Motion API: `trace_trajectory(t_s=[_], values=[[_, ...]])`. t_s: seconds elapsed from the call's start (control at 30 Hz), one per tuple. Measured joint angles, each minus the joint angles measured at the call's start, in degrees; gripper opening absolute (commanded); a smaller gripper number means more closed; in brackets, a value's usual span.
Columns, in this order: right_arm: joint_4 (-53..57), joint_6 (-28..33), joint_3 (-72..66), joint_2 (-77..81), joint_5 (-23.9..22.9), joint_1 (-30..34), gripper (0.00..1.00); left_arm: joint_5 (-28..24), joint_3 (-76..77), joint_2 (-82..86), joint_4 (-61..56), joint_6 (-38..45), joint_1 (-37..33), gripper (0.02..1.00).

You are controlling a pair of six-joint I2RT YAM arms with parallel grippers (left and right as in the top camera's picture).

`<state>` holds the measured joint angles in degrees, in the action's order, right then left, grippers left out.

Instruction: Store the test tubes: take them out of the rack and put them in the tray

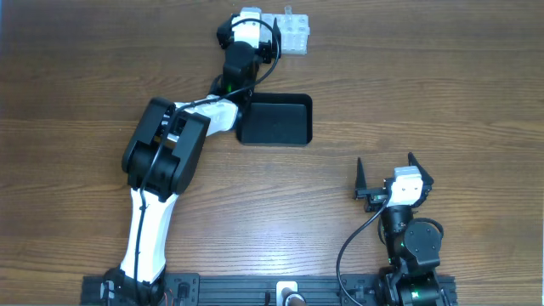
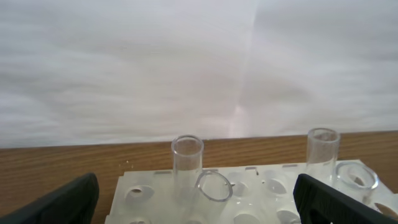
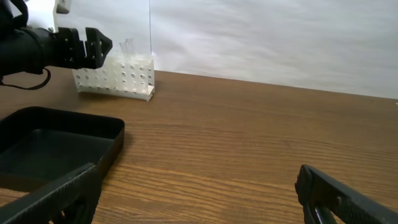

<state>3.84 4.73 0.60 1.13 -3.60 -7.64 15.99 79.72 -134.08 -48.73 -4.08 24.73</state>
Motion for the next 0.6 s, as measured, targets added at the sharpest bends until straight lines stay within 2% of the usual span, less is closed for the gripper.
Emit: trace_trajectory(t_s=[0.17, 0.37, 0.6], values=[[0.0, 0.0, 0.0, 0.0, 0.0, 0.0, 0.993, 0.1, 0.6, 0.0, 0.3, 0.0, 0.0, 0.98], [0.0, 0.0, 0.0, 0.0, 0.0, 0.0, 0.989, 0.2, 0.7, 0.0, 0.4, 0.2, 0.0, 0.877], [0.0, 0.0, 0.0, 0.0, 0.0, 0.0, 0.991, 0.2, 0.7, -0.9, -2.4, 0.2, 0.0, 0.855]])
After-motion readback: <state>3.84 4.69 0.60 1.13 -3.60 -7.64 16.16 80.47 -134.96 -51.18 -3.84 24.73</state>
